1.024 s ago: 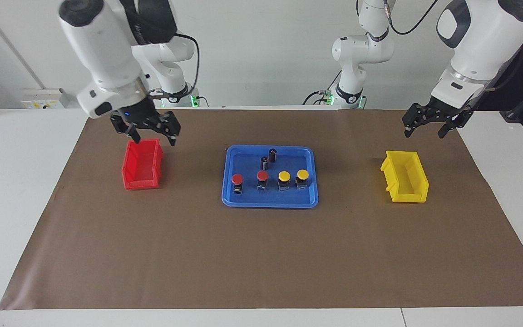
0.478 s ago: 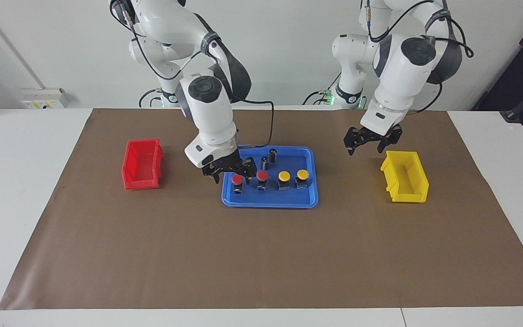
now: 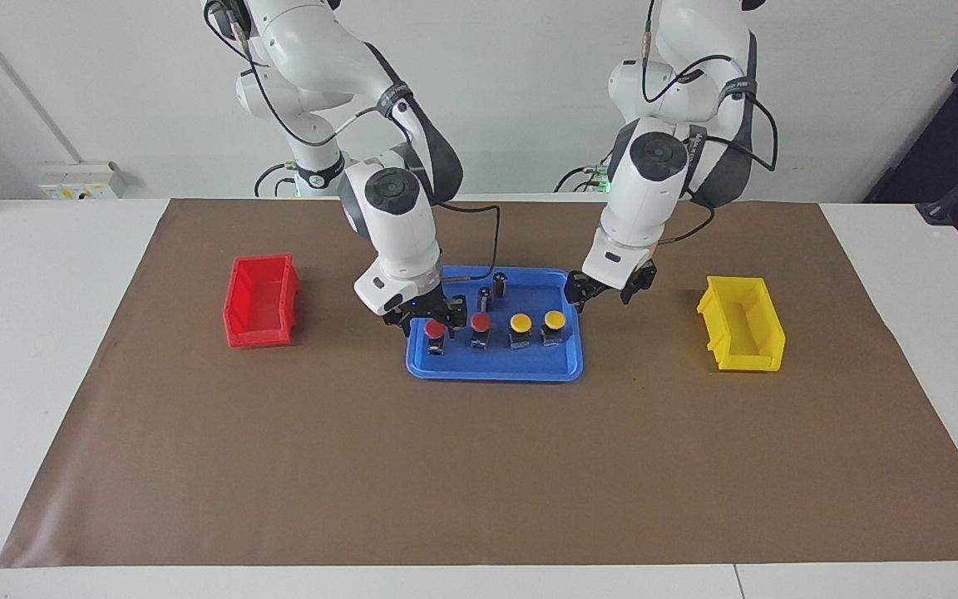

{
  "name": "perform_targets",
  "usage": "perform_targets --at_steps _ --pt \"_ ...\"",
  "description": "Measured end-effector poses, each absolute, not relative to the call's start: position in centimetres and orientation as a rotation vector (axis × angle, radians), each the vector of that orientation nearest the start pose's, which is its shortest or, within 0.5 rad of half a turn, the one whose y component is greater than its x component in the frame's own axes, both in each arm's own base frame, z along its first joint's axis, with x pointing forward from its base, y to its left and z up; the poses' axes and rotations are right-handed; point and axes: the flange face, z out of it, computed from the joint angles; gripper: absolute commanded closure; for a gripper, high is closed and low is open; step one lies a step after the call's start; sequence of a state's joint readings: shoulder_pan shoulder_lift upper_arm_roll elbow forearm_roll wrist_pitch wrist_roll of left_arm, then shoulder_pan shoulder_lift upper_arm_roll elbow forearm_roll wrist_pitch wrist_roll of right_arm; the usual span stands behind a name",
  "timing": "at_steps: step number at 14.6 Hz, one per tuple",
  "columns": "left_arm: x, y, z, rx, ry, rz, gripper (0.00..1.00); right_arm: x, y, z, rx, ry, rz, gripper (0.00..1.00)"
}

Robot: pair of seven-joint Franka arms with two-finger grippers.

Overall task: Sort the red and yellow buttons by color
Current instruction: 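Reach both grippers toward the buttons on the blue tray, then grasp yellow button with the left gripper while the right gripper grasps red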

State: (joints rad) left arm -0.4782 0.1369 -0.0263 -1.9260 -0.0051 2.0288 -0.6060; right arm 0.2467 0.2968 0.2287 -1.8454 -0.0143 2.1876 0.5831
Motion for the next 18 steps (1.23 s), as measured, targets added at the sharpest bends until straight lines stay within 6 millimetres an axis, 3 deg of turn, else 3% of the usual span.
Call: perform_targets --at_steps 7,10,12,16,18 --pt "49.8 -32.9 38.7 -3.13 -0.211 0.034 0.21 54.0 29.8 35.0 -3.061 0.107 -0.043 0.35" --pt "49.2 -34.4 36.9 -3.122 -0.213 0.049 0.25 53.8 29.7 34.6 -3.064 0.107 -0.036 0.57" --pt "49.2 -34.7 35.8 -3.115 -0.223 0.061 0.29 53.7 29.6 34.4 -3.066 0.101 -0.033 0.83" --pt "49.3 -34.7 35.4 -3.112 -0.237 0.063 0.35 54.2 29.0 34.7 -3.069 0.105 -0.044 0.88" --pt "49.4 -34.6 35.5 -3.112 -0.244 0.061 0.37 55.2 27.9 36.4 -3.073 0.119 -0.049 0.88"
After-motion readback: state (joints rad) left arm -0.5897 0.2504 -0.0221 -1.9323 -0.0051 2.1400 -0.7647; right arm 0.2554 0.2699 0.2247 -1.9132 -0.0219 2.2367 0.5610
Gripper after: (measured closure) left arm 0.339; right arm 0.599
